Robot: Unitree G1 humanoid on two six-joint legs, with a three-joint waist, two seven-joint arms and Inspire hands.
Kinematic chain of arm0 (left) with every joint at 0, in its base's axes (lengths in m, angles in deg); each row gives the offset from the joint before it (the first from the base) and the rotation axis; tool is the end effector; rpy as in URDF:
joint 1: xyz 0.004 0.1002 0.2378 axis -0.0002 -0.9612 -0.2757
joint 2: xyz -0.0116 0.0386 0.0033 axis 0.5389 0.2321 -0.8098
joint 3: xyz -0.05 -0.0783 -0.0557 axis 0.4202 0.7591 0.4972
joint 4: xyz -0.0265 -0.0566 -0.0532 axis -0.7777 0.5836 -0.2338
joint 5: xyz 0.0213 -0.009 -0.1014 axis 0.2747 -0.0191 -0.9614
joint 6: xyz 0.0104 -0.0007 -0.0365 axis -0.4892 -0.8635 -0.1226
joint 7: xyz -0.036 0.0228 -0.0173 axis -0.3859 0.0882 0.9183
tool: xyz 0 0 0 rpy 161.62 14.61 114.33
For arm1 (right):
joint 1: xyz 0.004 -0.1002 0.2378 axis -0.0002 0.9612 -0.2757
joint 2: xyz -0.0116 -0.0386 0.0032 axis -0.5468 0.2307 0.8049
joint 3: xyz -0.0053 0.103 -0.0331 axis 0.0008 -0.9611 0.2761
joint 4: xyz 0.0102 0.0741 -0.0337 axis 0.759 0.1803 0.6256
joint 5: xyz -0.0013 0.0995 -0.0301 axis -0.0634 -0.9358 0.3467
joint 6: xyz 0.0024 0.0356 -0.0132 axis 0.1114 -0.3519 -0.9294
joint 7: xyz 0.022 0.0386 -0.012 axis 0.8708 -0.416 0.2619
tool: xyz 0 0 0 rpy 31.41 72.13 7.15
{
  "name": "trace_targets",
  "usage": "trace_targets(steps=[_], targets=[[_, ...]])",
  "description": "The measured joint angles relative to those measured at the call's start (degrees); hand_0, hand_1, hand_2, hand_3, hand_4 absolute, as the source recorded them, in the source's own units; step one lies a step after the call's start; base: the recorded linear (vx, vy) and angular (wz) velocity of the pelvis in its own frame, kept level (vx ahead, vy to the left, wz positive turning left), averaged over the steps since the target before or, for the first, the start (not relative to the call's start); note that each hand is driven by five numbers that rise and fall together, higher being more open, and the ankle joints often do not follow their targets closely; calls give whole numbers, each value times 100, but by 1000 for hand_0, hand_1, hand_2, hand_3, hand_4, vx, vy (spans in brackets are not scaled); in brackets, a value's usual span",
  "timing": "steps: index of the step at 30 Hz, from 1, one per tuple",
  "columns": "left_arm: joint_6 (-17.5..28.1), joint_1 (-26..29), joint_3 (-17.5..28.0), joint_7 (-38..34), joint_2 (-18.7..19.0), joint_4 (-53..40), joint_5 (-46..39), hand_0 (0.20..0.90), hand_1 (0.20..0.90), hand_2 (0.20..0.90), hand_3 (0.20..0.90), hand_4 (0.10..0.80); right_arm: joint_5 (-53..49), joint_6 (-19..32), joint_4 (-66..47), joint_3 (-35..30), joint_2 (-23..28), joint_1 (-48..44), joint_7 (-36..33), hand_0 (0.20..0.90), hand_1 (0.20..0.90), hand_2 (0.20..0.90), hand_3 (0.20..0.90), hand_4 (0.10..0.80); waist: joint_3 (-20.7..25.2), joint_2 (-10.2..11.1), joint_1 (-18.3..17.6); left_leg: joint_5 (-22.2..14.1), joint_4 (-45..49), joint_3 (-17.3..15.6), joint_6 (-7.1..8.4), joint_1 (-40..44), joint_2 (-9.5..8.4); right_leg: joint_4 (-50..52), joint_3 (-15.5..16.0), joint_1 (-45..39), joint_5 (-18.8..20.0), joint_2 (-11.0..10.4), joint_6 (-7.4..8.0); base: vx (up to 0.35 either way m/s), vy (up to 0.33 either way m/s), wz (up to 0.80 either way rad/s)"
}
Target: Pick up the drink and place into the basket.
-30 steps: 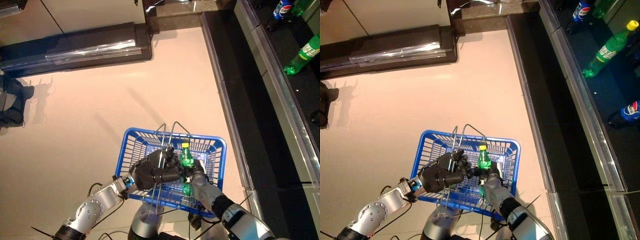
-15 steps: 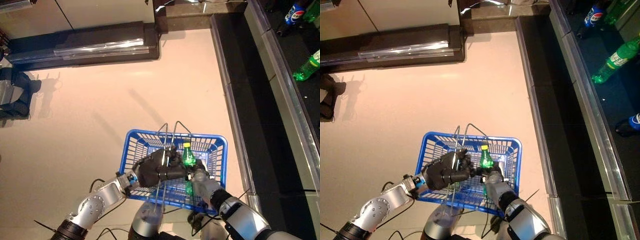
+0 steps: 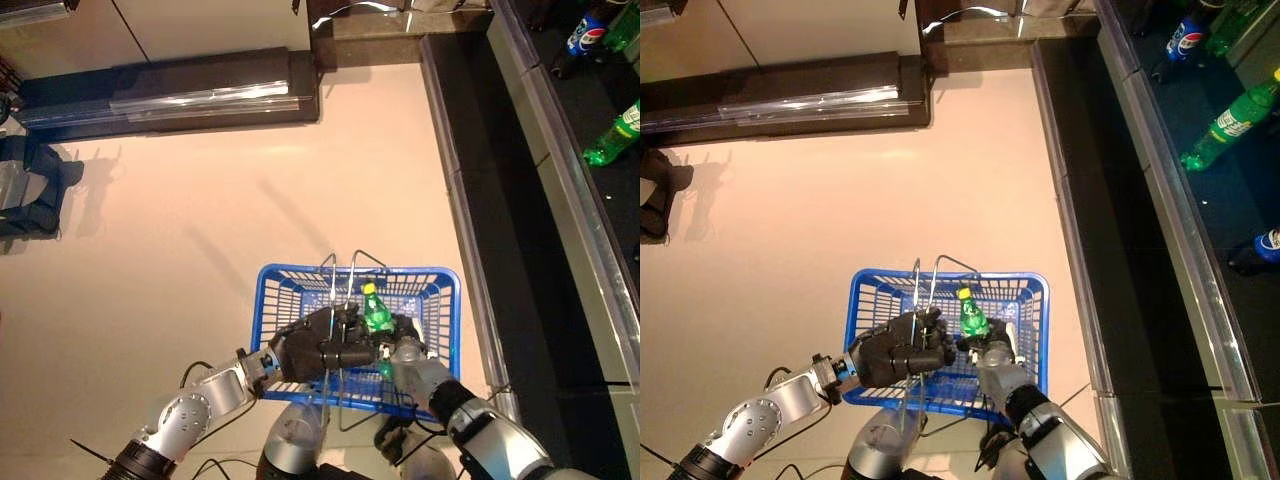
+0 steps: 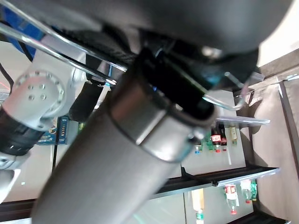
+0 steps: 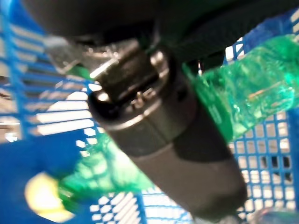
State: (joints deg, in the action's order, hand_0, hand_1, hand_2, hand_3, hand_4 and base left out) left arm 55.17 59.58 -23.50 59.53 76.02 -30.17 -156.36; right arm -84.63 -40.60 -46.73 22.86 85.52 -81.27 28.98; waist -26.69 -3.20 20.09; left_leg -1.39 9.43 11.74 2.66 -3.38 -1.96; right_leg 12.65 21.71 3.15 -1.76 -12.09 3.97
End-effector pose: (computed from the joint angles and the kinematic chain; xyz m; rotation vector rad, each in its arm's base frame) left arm 0.1951 0.1720 0.0511 -0.7566 0.4319 -0.9395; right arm 0.2549 -0.1101 -0.0131 -0.2378 0.5955 -0.2239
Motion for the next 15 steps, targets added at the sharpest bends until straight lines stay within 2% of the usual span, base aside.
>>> trace_targets(steps=[2,8,9,15], targets=[[-1,-75,150,-29,-7,11,-32,300,300,300,200,100,287,-34,-587,-38,144,187,-192,900,900,900,900,800,10,26,-79,-1,-12,-7,-2,5,-2,-6,-8,-1,-1,9,2,0,0,0],[60,-277,382,-19,-121,1,-56,300,300,300,200,100,1009,-219,-1937,-352,295,720,-166,900,900,900,900,800,21,104,-312,-6,-40,-56,-10,12,41,-42,-28,1,1,42,0,3,-3,-1],[101,-326,417,-19,-136,-11,-73,300,300,300,200,100,1162,-225,-2529,-442,421,988,-70,900,900,900,900,800,21,111,-326,-8,-41,-142,-13,10,48,-47,-39,0,2,47,0,18,15,-5],[260,-467,584,-19,-216,-17,-173,300,300,300,200,100,1857,-215,-4030,-538,818,1361,516,900,900,900,900,800,20,223,-578,-22,-44,-352,-31,22,101,-78,-187,6,12,116,-15,31,29,-6]])
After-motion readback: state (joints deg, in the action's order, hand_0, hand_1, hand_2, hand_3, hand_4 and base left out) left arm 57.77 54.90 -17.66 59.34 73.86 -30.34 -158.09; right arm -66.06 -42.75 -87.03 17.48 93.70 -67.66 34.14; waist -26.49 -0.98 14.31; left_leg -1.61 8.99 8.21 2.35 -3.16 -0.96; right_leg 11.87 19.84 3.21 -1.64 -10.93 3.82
